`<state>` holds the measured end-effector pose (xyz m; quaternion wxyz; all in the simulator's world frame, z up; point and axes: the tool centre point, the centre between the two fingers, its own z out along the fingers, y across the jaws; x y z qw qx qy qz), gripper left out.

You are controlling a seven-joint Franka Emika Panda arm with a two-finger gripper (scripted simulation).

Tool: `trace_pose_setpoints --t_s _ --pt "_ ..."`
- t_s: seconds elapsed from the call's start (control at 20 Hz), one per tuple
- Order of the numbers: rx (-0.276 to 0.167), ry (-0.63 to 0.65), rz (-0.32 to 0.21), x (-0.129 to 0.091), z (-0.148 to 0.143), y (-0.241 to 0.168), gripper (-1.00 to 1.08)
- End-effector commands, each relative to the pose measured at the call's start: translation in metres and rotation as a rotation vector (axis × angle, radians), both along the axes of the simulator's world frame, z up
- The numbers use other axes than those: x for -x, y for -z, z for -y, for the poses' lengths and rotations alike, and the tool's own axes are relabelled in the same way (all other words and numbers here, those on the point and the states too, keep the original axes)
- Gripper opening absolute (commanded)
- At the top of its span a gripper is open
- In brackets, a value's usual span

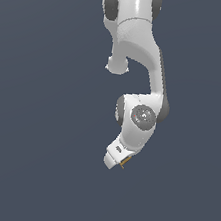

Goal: Pick up the object and move it to a goal position.

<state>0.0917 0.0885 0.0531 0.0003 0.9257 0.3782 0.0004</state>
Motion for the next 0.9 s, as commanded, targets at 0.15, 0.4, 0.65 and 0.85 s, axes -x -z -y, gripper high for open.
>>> trace_pose_setpoints --t_s 0.15,0.4,0.65,0.85 --pt "0.0 -0.003 -0.001 0.001 0.0 0.028 1.0" --pt "0.0 -0.005 -0.001 0.001 -0.001 0.043 1.0" --pt "0.0 -0.005 -0.001 0.0 -0.001 0.042 -1.0" --pt "0.0 -0.005 -0.001 0.0 -0.001 0.042 -1.0"
